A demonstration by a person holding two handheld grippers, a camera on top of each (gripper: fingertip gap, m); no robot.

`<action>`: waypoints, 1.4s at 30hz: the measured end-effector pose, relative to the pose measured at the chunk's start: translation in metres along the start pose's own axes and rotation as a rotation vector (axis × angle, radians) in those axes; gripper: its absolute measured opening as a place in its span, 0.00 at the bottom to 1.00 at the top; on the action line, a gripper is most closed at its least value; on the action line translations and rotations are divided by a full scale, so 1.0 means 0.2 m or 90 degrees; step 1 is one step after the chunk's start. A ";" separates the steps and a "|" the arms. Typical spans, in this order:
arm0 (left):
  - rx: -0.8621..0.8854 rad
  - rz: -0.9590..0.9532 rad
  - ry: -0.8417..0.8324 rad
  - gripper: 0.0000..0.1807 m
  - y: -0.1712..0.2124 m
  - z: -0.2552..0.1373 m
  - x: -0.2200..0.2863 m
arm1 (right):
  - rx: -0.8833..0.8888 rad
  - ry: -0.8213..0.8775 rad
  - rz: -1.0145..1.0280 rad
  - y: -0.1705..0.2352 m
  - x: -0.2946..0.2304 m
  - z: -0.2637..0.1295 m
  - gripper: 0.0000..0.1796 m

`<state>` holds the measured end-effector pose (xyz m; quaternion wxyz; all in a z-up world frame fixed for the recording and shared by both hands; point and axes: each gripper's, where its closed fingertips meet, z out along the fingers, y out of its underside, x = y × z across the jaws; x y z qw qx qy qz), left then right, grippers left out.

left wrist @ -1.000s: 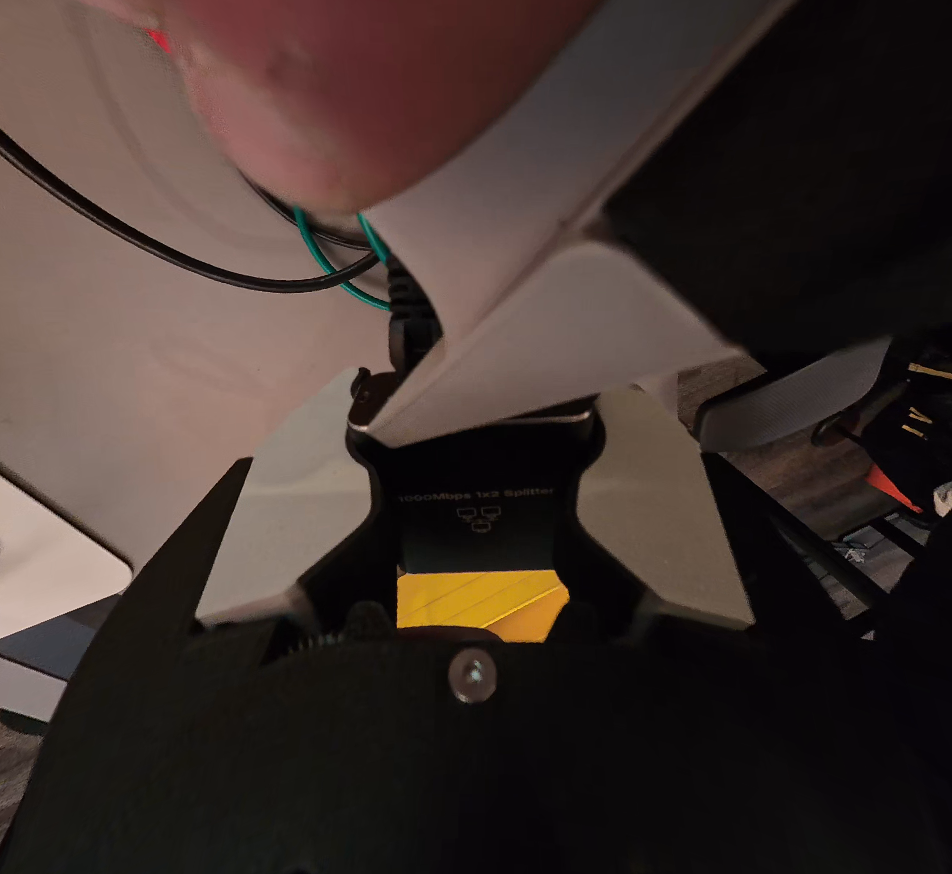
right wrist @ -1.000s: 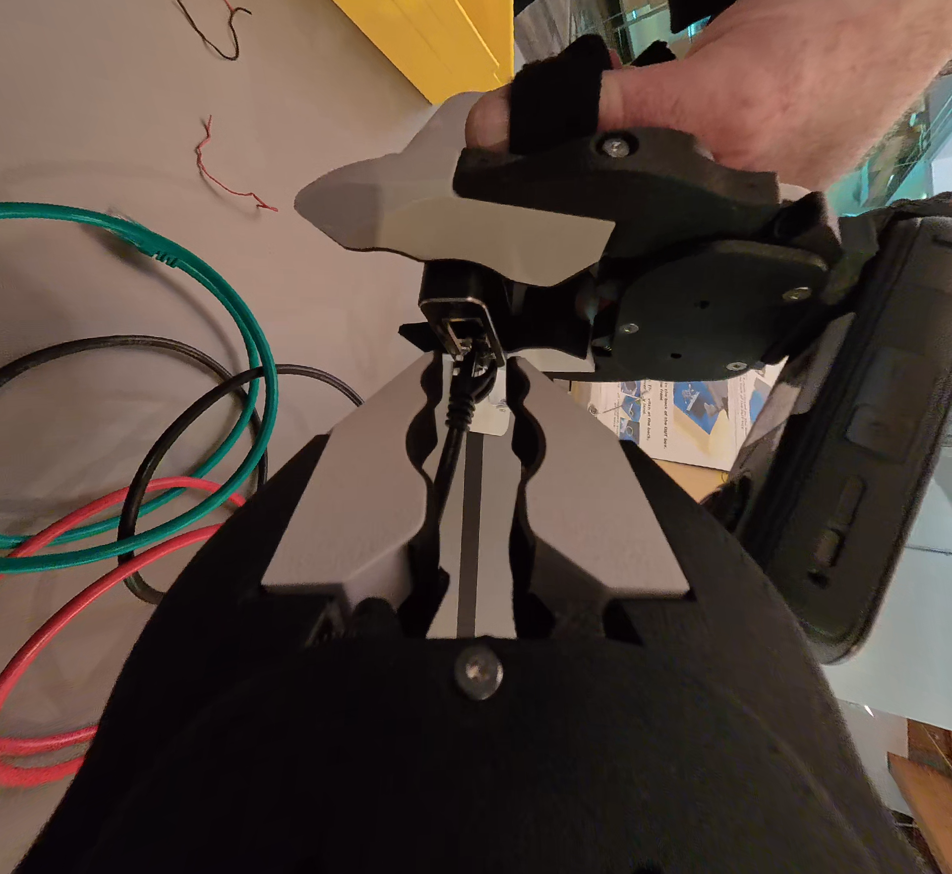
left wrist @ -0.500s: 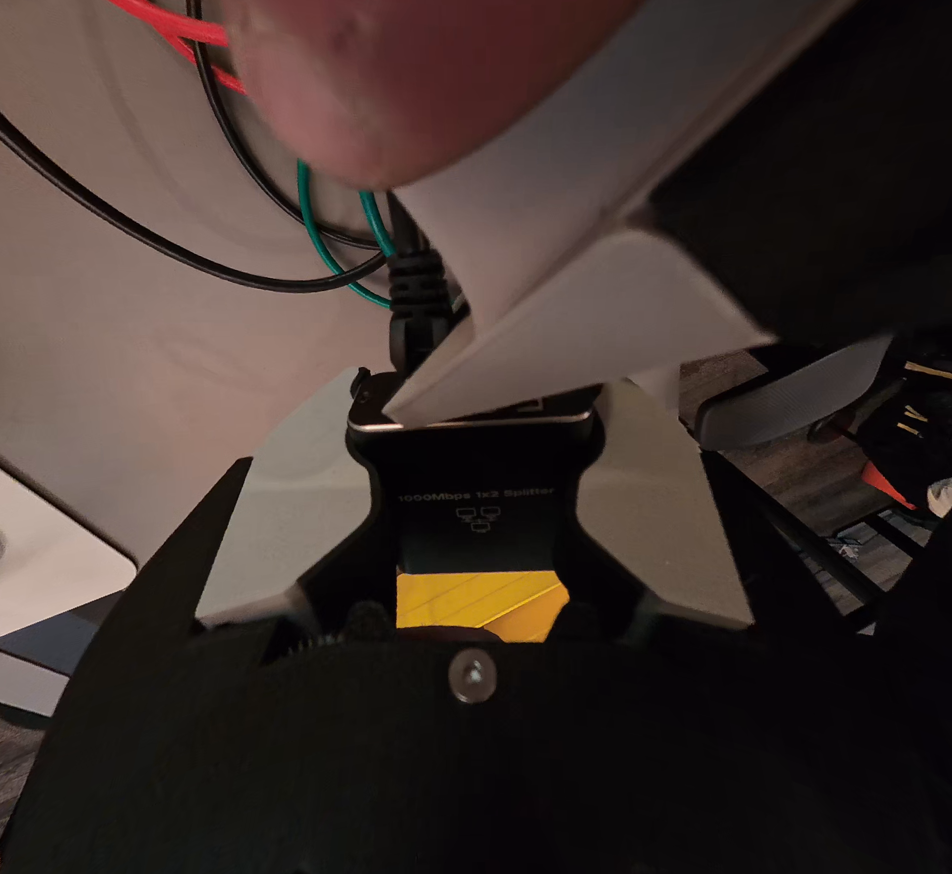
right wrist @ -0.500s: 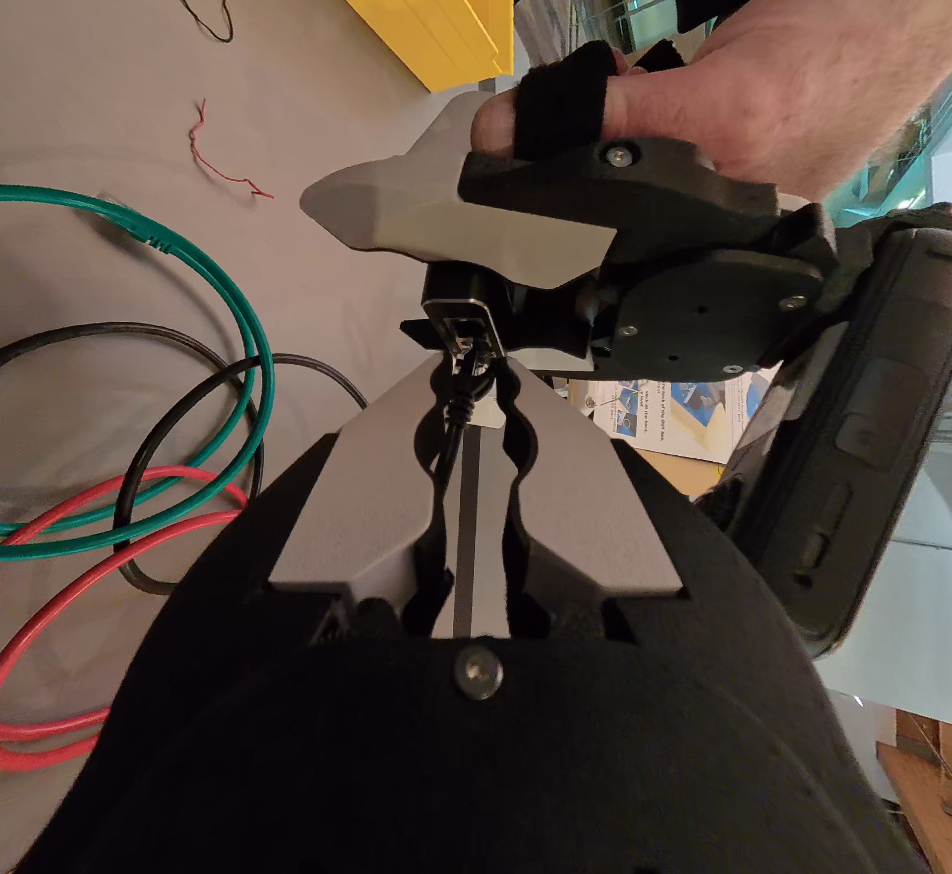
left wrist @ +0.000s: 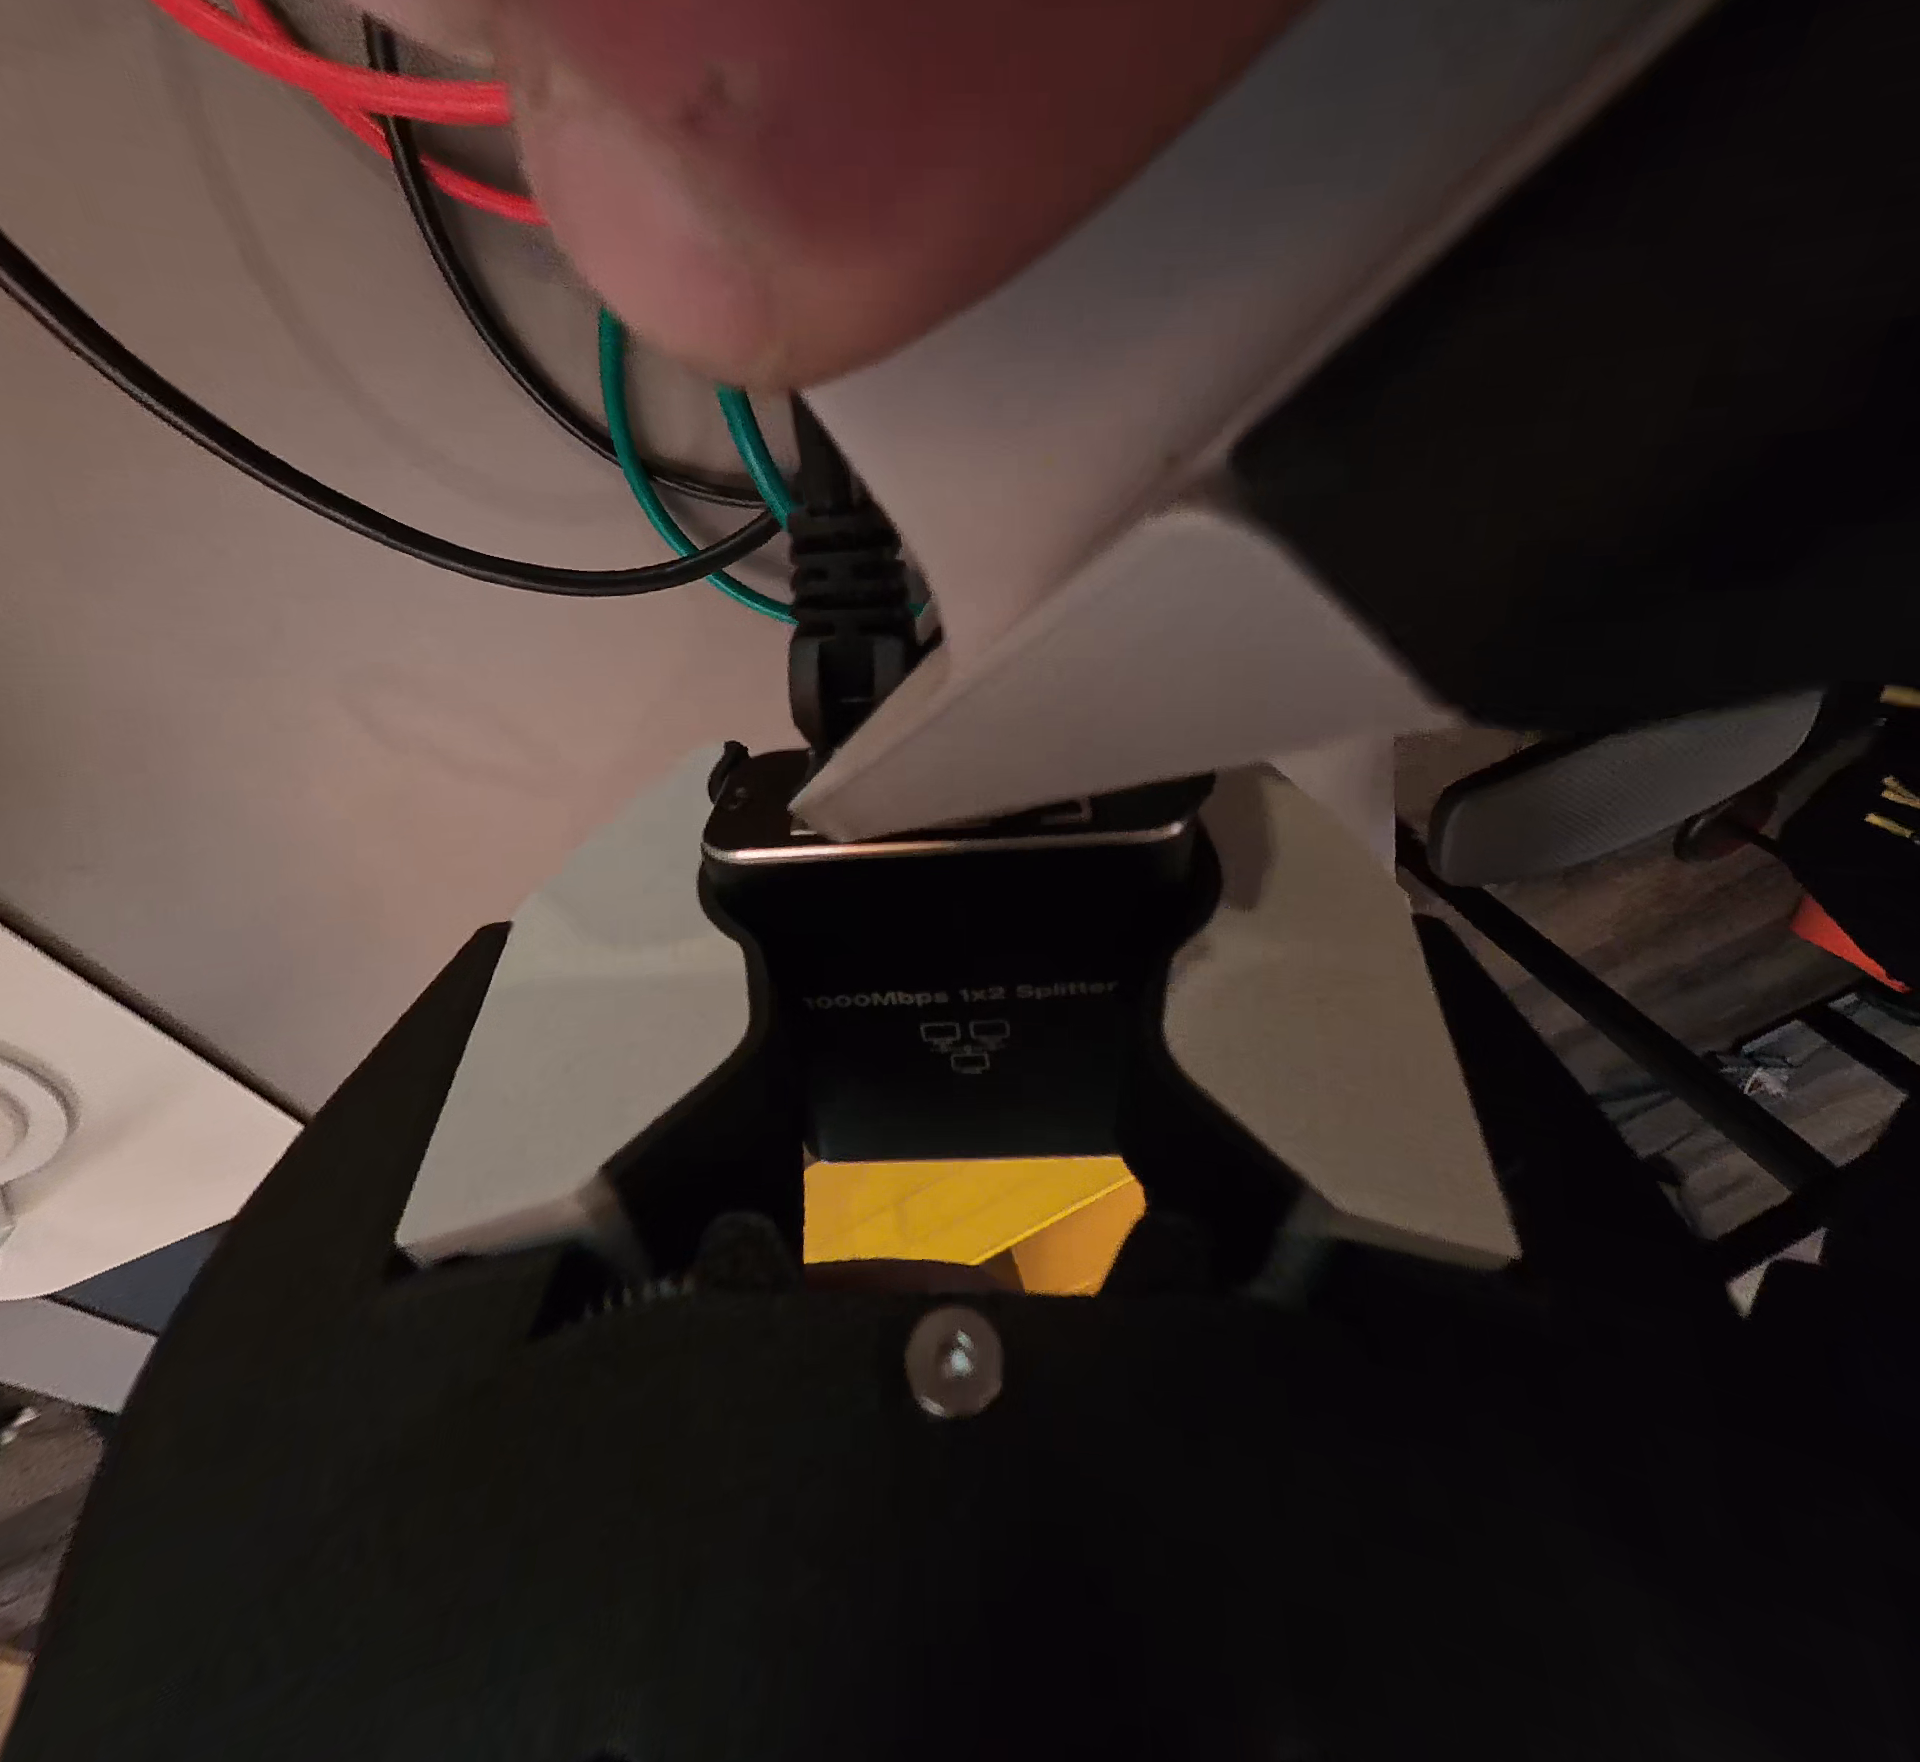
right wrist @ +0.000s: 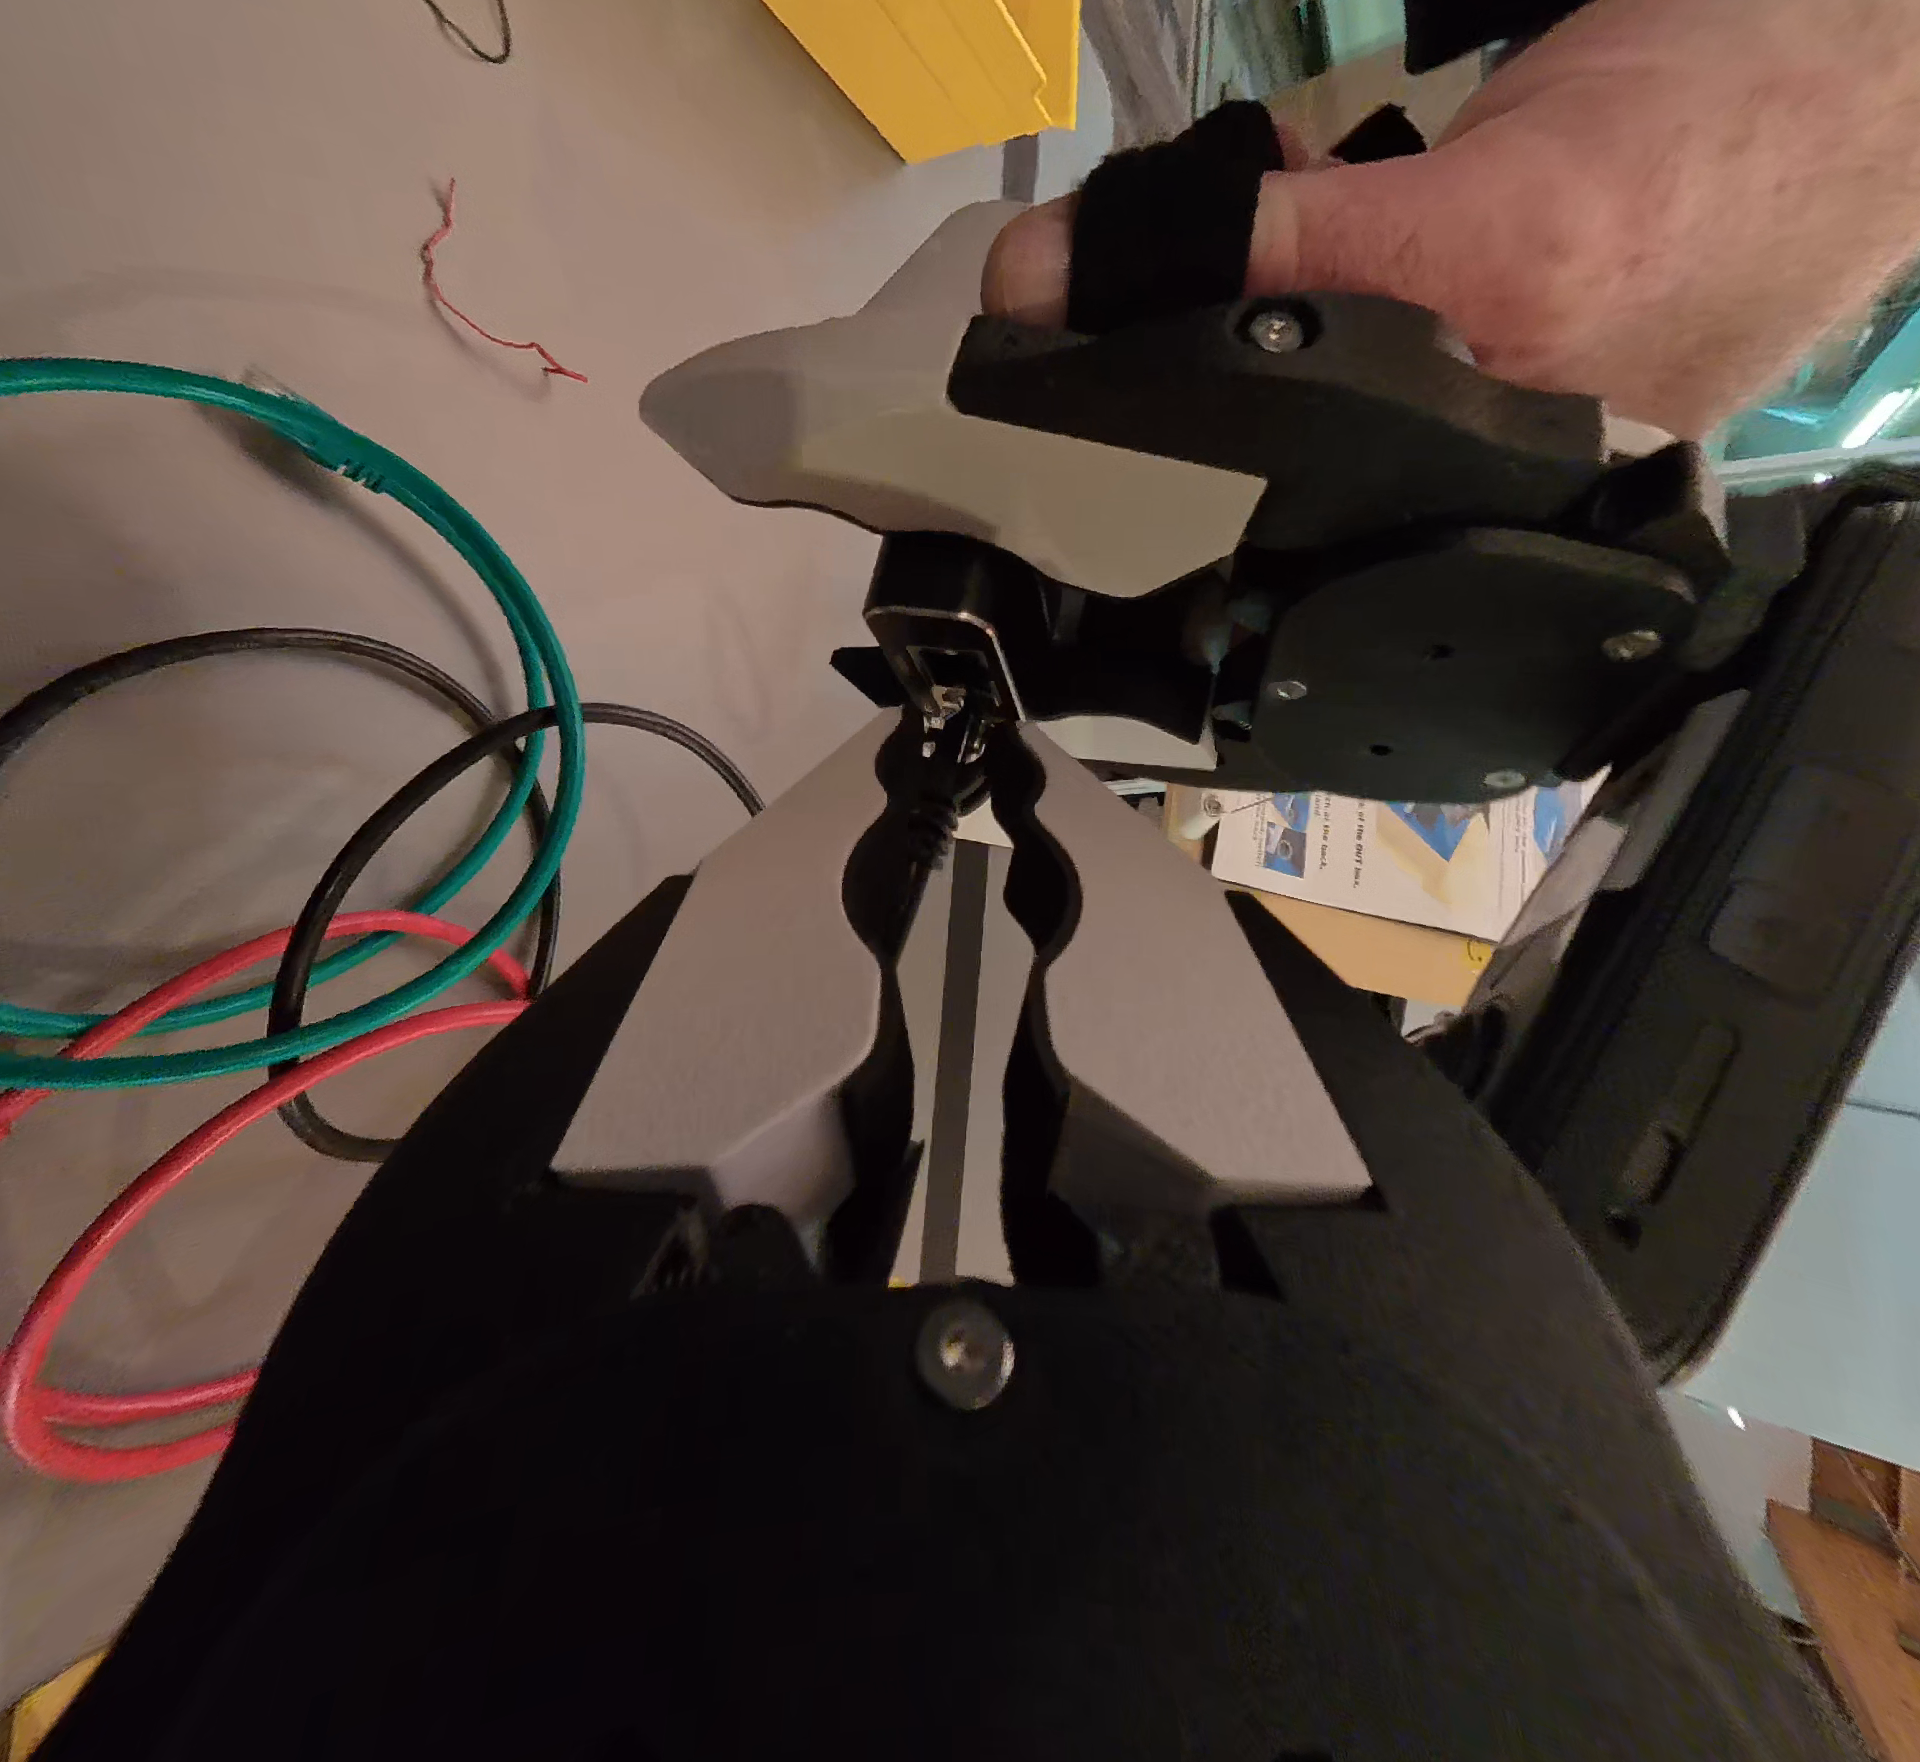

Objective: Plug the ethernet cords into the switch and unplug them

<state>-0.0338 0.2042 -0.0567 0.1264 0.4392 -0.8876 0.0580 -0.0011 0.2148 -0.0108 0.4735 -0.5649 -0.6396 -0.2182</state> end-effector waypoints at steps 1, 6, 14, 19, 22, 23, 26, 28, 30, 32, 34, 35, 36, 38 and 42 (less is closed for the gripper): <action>-0.010 0.005 -0.002 0.42 0.00 0.01 0.00 | -0.004 -0.009 -0.005 0.00 -0.01 0.00 0.05; -0.015 -0.001 0.007 0.42 0.02 0.04 0.00 | -0.009 -0.031 -0.001 0.00 -0.05 0.03 0.05; 0.020 -0.088 0.009 0.42 0.21 0.04 -0.04 | 0.000 -0.085 0.038 0.07 -0.10 0.01 0.05; 0.033 -0.128 -0.053 0.42 0.34 0.14 -0.08 | -0.024 -0.115 0.080 0.16 -0.13 0.04 0.06; 0.084 -0.141 -0.070 0.42 0.36 0.24 -0.08 | -0.023 -0.148 0.128 0.19 -0.16 0.01 0.12; 0.099 -0.151 -0.088 0.42 0.36 0.27 -0.10 | -0.027 -0.160 0.142 0.21 -0.17 0.00 0.14; 0.098 -0.156 -0.155 0.42 0.40 0.38 -0.17 | -0.009 -0.193 0.198 0.21 -0.20 -0.01 0.24; 0.121 -0.159 -0.162 0.42 0.39 0.44 -0.18 | -0.010 -0.196 0.214 0.23 -0.19 -0.02 0.24; 0.153 -0.154 -0.191 0.42 0.37 0.46 -0.23 | -0.001 -0.194 0.233 0.23 -0.17 -0.04 0.24; 0.168 -0.143 -0.216 0.42 0.35 0.48 -0.27 | -0.004 -0.191 0.243 0.24 -0.16 -0.05 0.23; 0.183 -0.137 -0.253 0.42 0.33 0.46 -0.32 | -0.014 -0.189 0.267 0.26 -0.16 -0.03 0.22; 0.193 -0.131 -0.289 0.42 0.31 0.43 -0.36 | -0.012 -0.195 0.292 0.26 -0.16 -0.02 0.21; 0.206 -0.127 -0.331 0.42 0.28 0.39 -0.39 | -0.010 -0.202 0.325 0.27 -0.17 0.00 0.21; 0.232 -0.119 -0.414 0.41 0.22 0.28 -0.44 | 0.012 -0.216 0.412 0.27 -0.17 0.07 0.20; 0.233 -0.097 -0.640 0.42 0.15 0.04 -0.53 | 0.134 -0.232 0.631 0.22 -0.11 0.19 0.21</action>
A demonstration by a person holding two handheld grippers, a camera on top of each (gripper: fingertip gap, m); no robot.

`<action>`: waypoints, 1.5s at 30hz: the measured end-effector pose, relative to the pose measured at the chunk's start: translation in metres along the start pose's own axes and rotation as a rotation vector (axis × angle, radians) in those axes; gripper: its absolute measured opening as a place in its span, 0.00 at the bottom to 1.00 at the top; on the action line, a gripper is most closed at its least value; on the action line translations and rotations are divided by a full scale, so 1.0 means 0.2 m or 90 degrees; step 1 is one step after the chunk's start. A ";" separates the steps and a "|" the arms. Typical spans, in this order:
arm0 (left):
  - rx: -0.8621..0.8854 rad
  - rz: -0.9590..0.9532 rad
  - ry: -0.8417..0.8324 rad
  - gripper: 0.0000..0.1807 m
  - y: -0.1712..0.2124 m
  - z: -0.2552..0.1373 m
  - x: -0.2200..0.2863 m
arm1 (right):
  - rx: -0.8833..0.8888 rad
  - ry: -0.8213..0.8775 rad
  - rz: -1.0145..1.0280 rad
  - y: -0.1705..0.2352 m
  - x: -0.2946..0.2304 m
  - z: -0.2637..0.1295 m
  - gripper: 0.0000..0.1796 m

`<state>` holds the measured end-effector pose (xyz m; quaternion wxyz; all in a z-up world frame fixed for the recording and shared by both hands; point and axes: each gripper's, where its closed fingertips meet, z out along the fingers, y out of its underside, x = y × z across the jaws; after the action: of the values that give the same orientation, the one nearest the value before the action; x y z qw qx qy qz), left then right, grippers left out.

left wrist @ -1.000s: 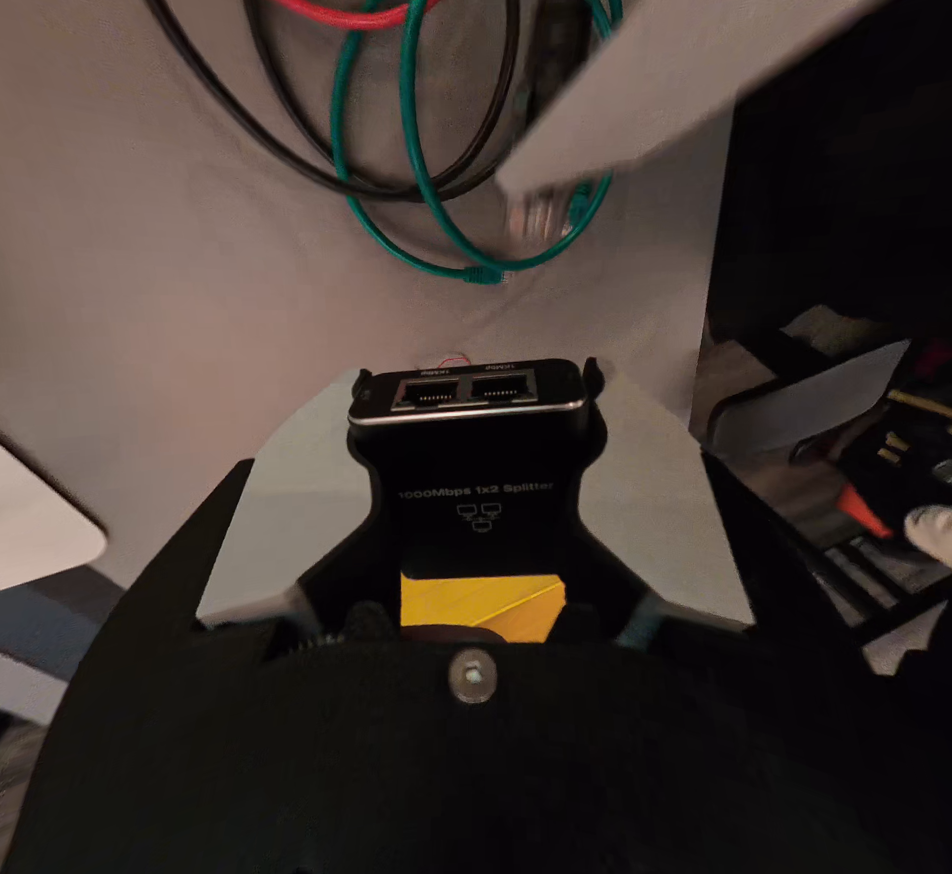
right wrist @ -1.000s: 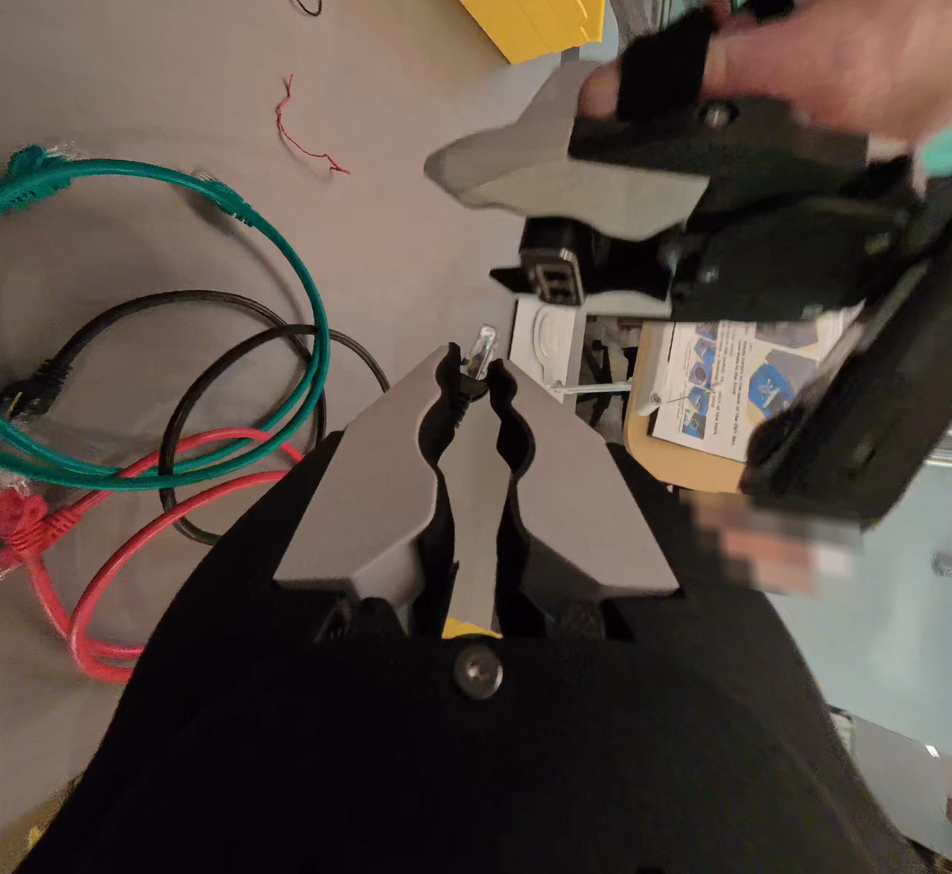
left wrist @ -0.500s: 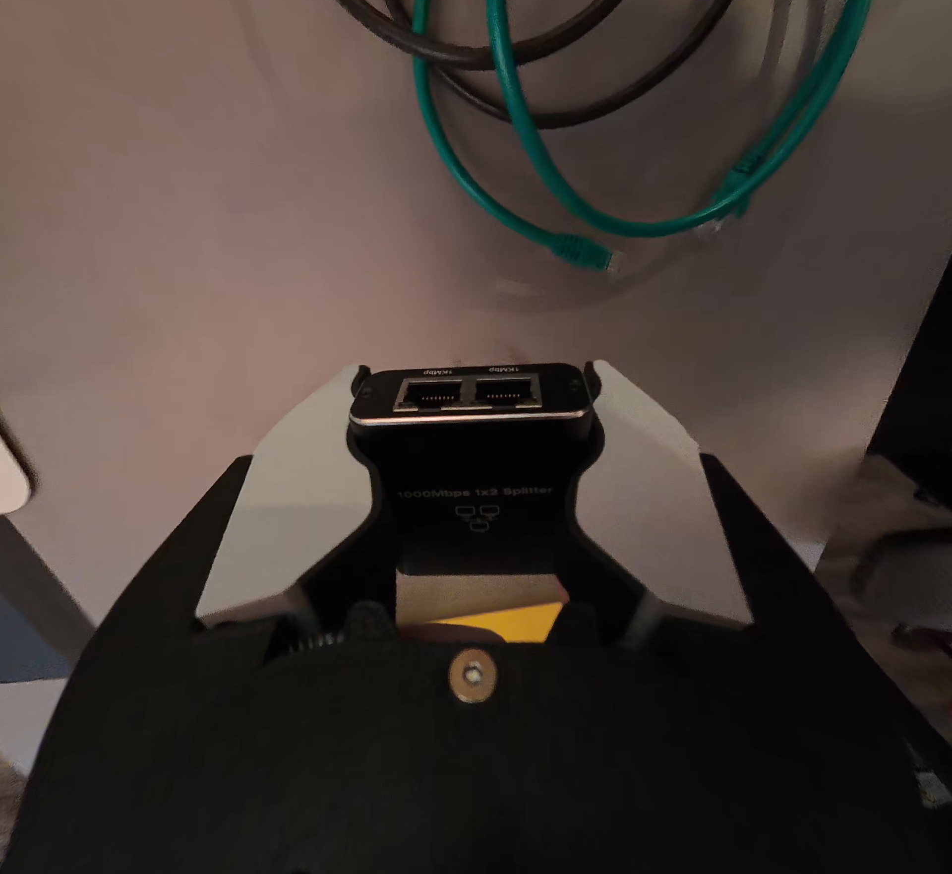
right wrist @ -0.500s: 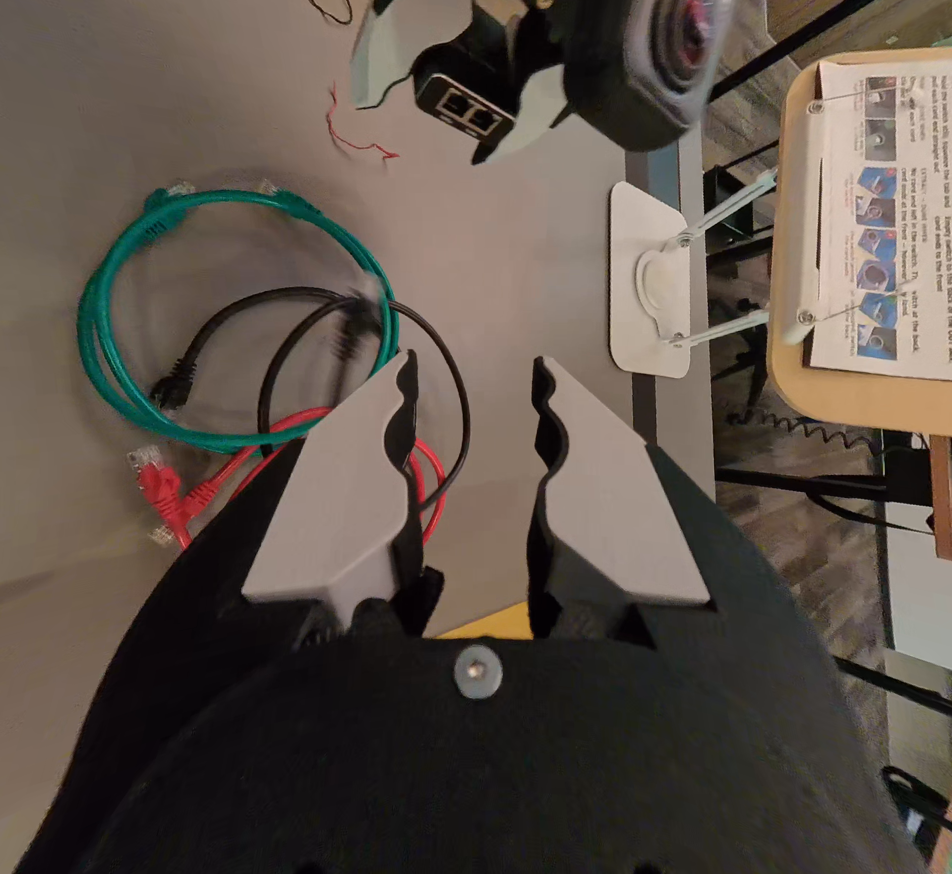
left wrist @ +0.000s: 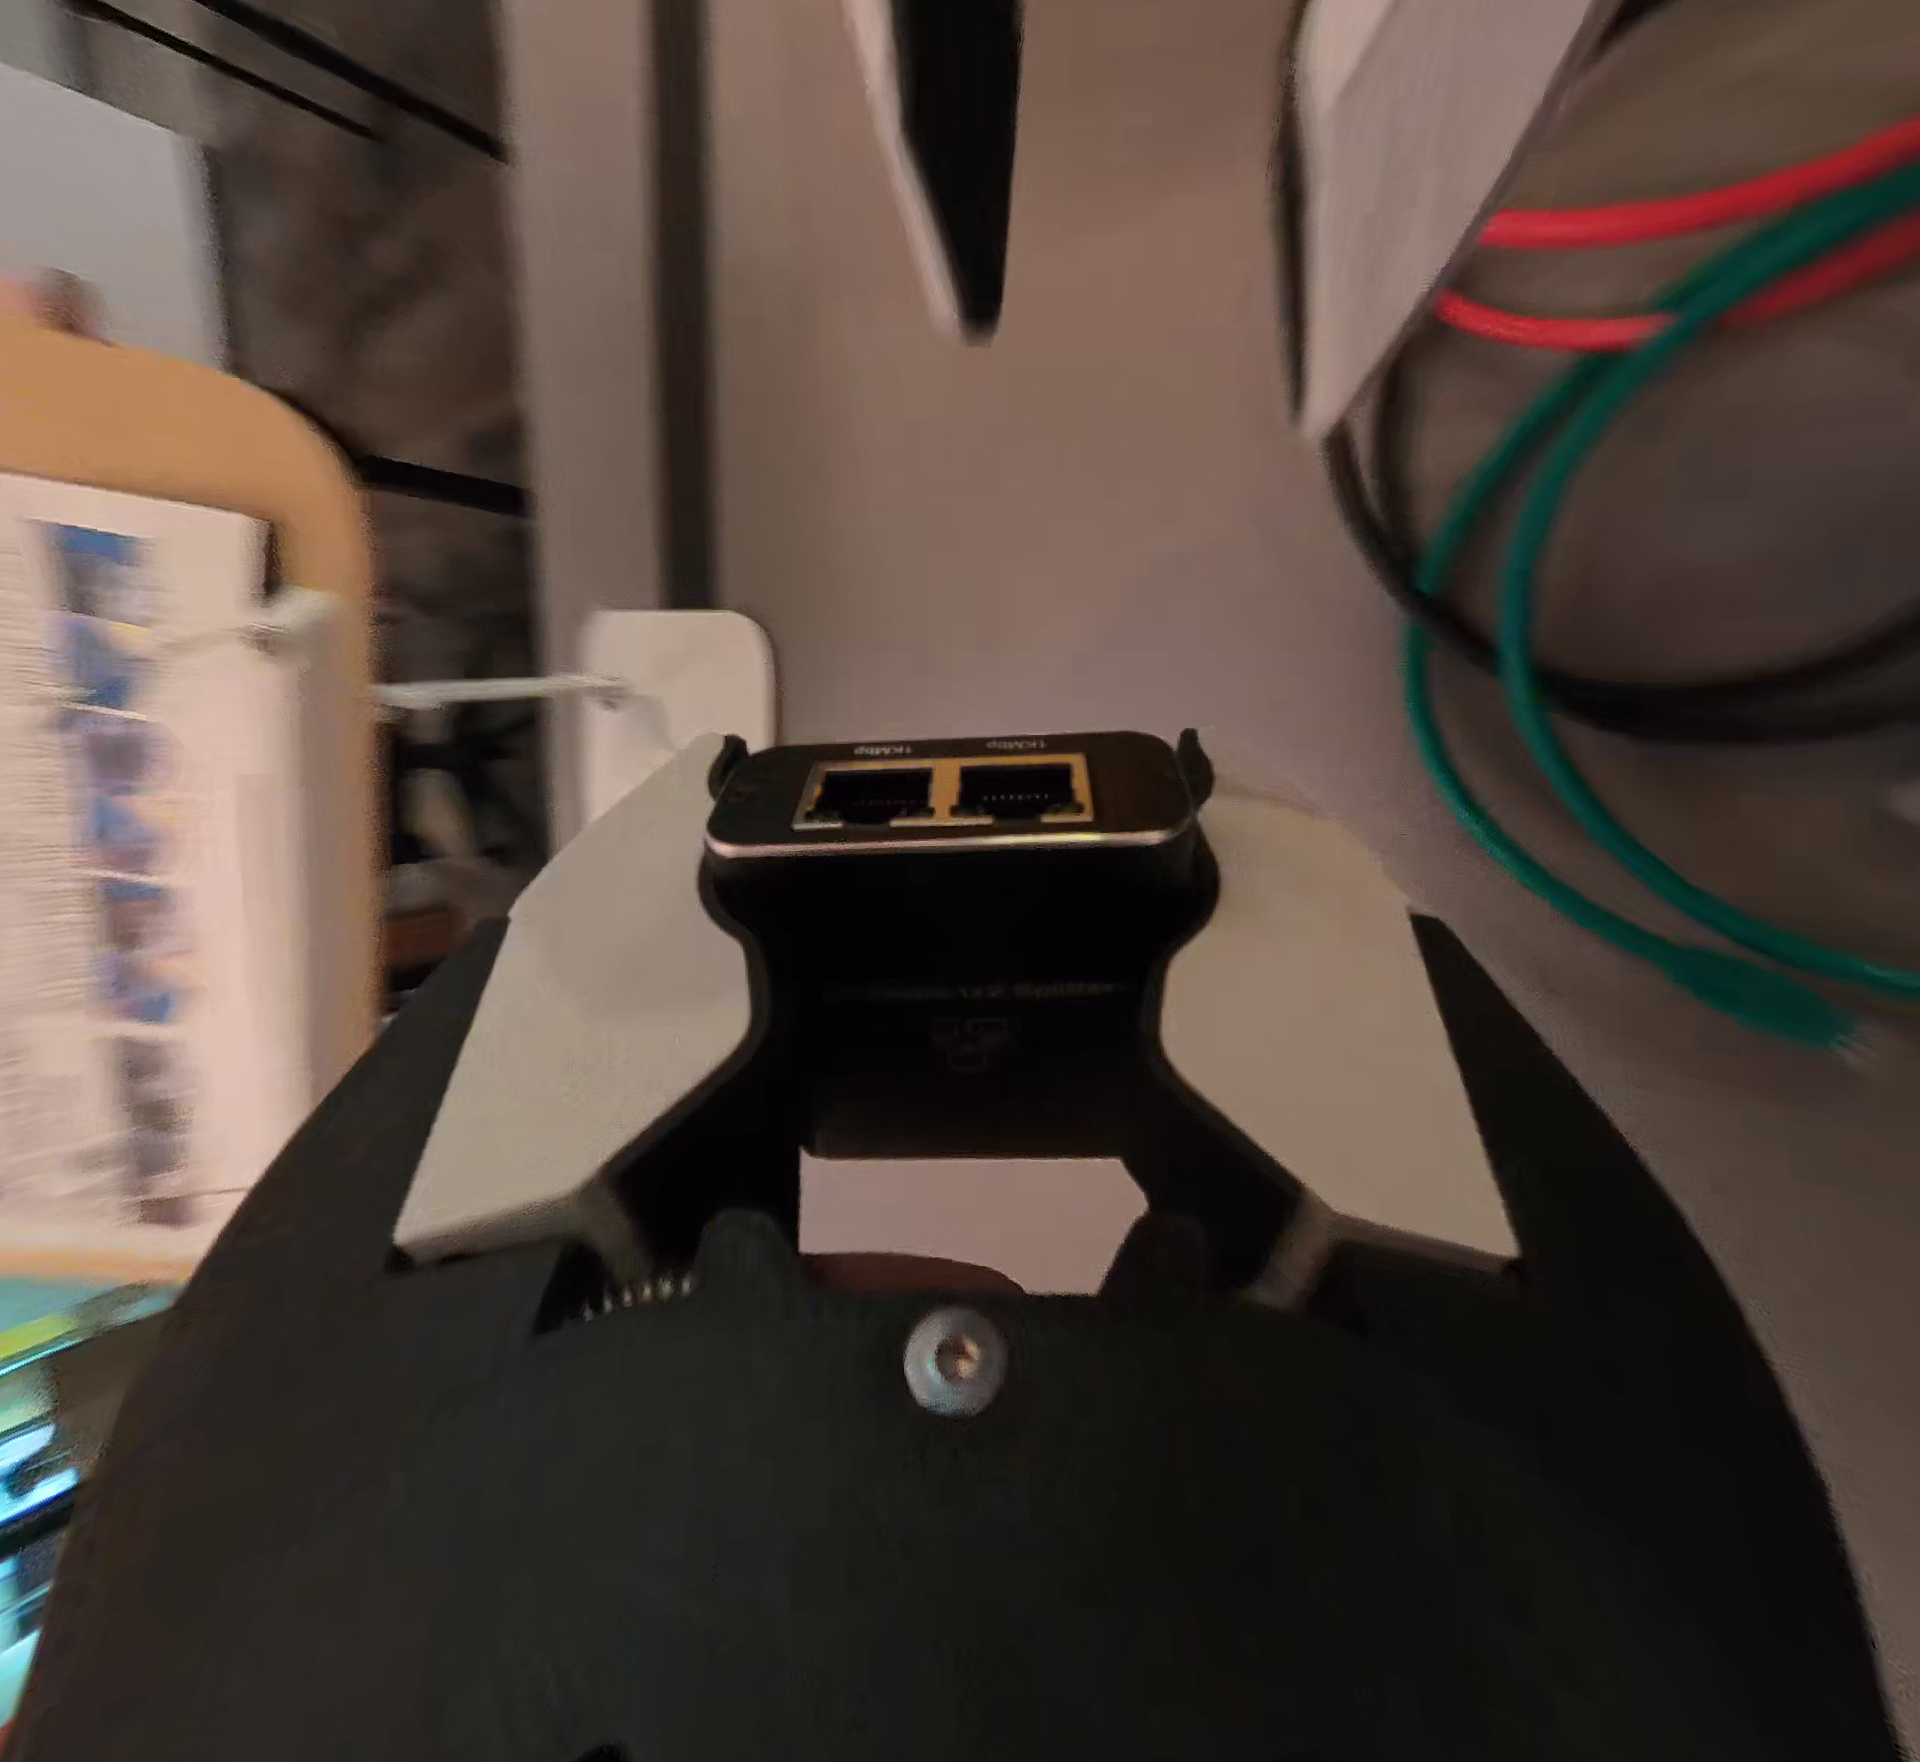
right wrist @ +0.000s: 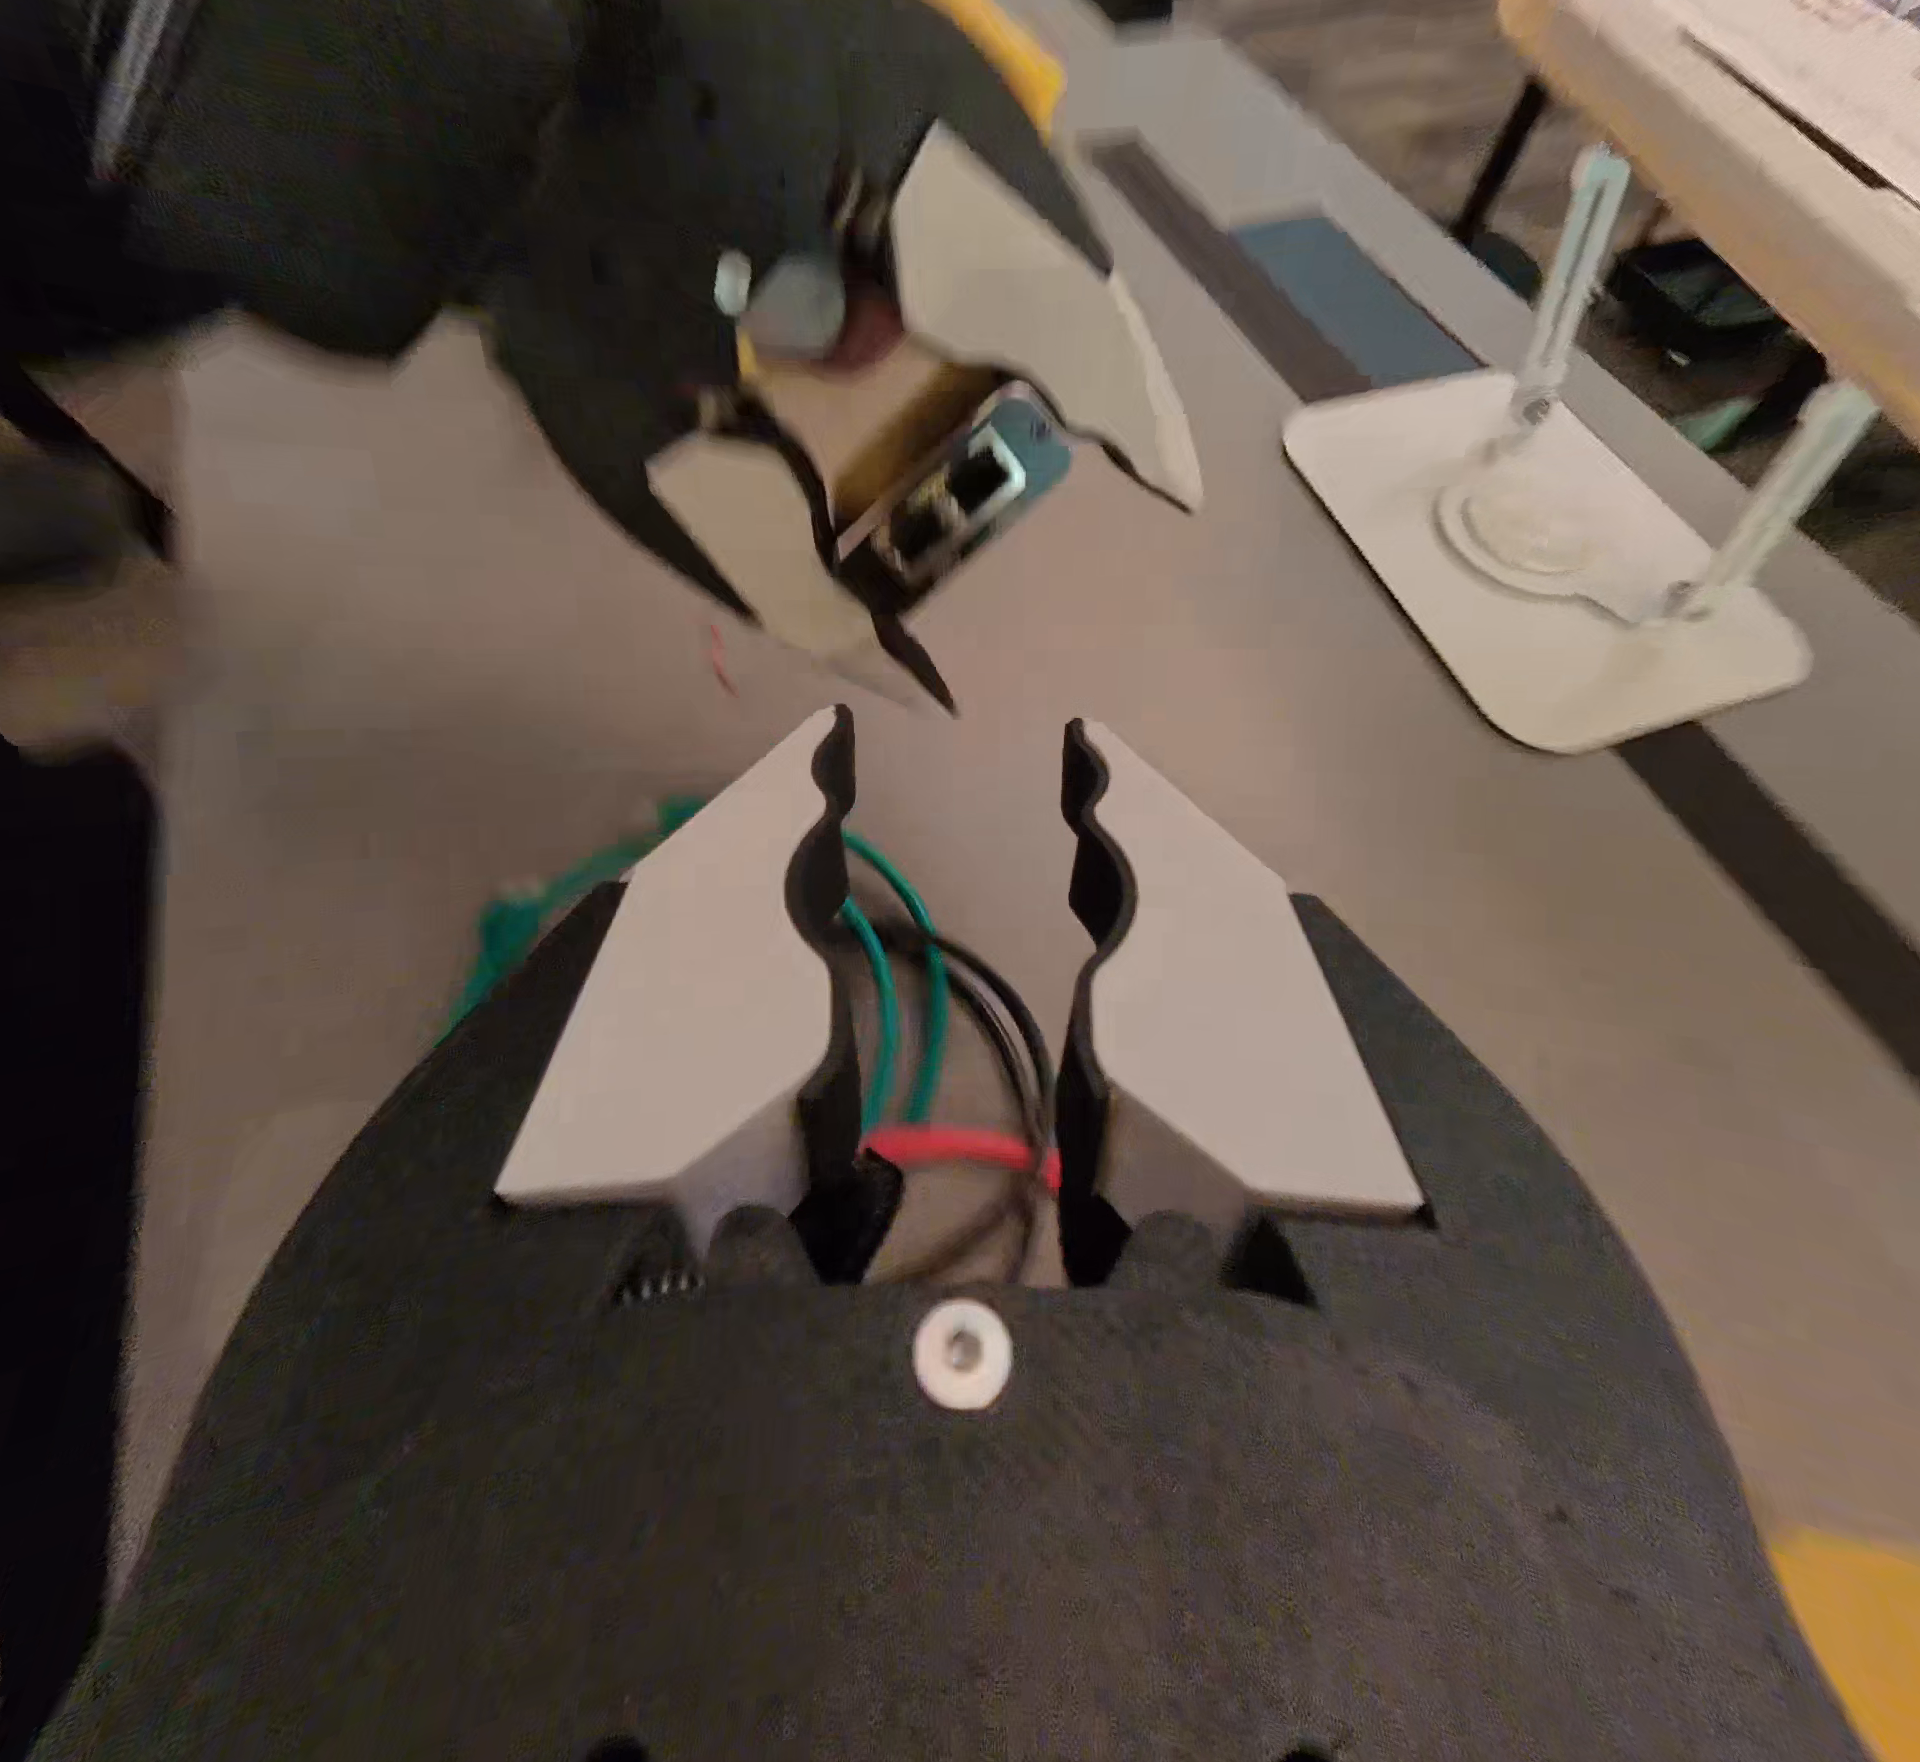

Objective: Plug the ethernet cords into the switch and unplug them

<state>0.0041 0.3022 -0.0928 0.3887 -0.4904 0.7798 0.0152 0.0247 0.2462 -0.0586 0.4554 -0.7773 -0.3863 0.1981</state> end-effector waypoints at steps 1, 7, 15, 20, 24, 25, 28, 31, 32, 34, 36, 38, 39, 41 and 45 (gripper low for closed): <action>0.006 0.020 -0.040 0.42 -0.03 -0.01 -0.03 | 0.059 -0.026 0.049 -0.05 0.00 0.01 0.21; 0.034 0.113 -0.180 0.42 -0.21 -0.03 -0.08 | 0.159 -0.092 0.141 -0.16 -0.05 0.08 0.21; 0.034 0.167 -0.305 0.42 -0.34 -0.08 -0.13 | 0.198 -0.046 0.140 -0.21 -0.02 0.07 0.12; 0.063 0.096 -0.413 0.62 -0.31 -0.28 -0.28 | 0.203 0.033 0.123 -0.23 0.13 -0.16 0.12; 0.055 0.015 -0.407 0.51 -0.08 -0.36 -0.25 | 0.163 0.203 0.107 -0.14 0.46 -0.61 0.12; 0.047 0.002 -0.396 0.48 -0.03 -0.36 -0.23 | 0.135 0.248 0.118 -0.07 0.56 -0.71 0.12; 0.049 -0.048 -0.379 0.42 0.09 -0.38 -0.17 | 0.015 0.292 0.200 0.25 0.81 -0.89 0.13; 0.041 -0.115 -0.334 0.42 0.20 -0.32 -0.10 | -0.123 0.295 0.284 0.63 0.97 -0.90 0.13; 0.029 -0.125 -0.329 0.42 0.24 -0.30 -0.09 | -0.157 0.267 0.310 0.74 0.98 -0.87 0.13; 0.015 -0.143 -0.312 0.43 0.30 -0.27 -0.06 | -0.218 0.227 0.337 0.89 0.97 -0.80 0.12; 0.010 -0.151 -0.292 0.42 0.33 -0.25 -0.04 | -0.281 0.218 0.341 1.00 0.98 -0.76 0.12; -0.003 -0.168 -0.288 0.42 0.38 -0.22 -0.04 | -0.315 0.193 0.361 1.07 0.98 -0.71 0.13; -0.001 -0.185 -0.285 0.42 0.40 -0.21 -0.05 | -0.338 0.191 0.365 1.11 0.99 -0.70 0.13; -0.005 -0.206 -0.273 0.41 0.44 -0.20 -0.05 | -0.385 0.166 0.375 1.17 0.99 -0.68 0.13; -0.036 -0.225 -0.257 0.42 0.54 -0.22 -0.08 | -0.403 0.132 0.409 1.22 0.99 -0.64 0.12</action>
<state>-0.1028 0.3530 -0.0903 0.5192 -0.6168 0.5878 0.0666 0.3348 0.2596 -0.1962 0.1476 -0.9740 -0.1198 0.1231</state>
